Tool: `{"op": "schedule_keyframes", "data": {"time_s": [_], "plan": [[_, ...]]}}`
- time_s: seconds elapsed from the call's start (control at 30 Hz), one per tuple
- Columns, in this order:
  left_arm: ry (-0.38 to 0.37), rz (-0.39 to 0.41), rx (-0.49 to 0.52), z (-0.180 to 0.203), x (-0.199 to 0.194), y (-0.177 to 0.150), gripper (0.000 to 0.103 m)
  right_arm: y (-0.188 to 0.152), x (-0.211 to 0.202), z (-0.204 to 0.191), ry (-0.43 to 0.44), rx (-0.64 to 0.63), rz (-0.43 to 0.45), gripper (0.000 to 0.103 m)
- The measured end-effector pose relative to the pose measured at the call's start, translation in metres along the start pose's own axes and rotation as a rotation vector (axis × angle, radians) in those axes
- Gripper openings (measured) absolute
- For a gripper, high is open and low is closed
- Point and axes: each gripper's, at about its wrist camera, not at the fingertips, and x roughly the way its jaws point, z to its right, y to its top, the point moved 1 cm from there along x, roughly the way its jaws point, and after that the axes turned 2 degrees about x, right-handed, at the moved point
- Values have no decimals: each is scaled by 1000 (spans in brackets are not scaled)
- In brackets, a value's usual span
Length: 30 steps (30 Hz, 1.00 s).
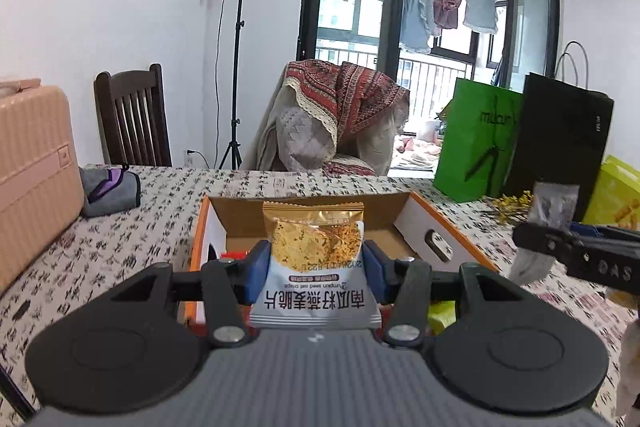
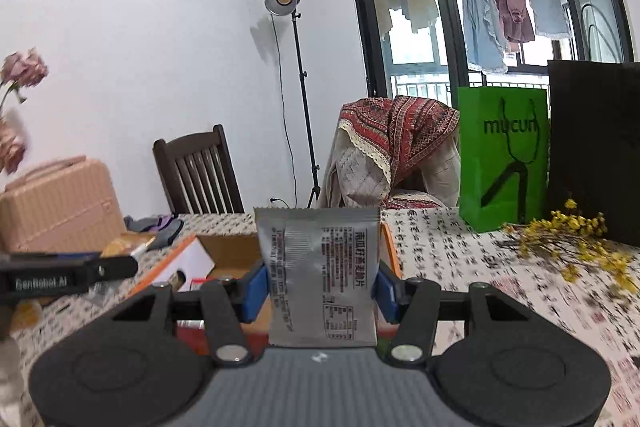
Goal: Organize snacks
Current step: 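Lower both packets into the box and open both tools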
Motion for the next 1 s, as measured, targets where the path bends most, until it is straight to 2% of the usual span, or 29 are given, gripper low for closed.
{"op": "schedule_keyframes", "data": {"time_s": [0.13,0.2,0.37,0.47,0.53,0.57,0.6,0.67,0.7,0.83,1.0], "plan": [[29,-20,-7,1,24,8,51,14,41,1,-10,28,-29,54],[69,-29,0,1,37,9,51,15,63,0,-17,33,-55,54],[106,-71,-23,-5,66,4,51,3,108,0,-59,51,-122,54],[110,-93,-18,-7,76,-2,52,-6,123,2,-54,62,-157,56],[113,-102,-20,-9,79,-7,61,-11,127,3,-33,75,-193,74],[110,-97,-24,-10,79,-8,74,-12,127,3,-31,79,-196,93],[112,-88,-31,-11,77,-10,89,-13,125,4,-32,75,-187,99],[124,-73,-52,-15,74,-11,103,-14,119,5,-30,69,-173,100],[126,-63,-69,-17,71,-13,103,-14,117,7,-29,72,-177,103],[102,-93,-107,-22,67,-15,103,-14,106,13,-13,89,-176,103],[78,-80,-119,-24,49,-18,103,-17,80,19,-5,91,-155,103]]}}
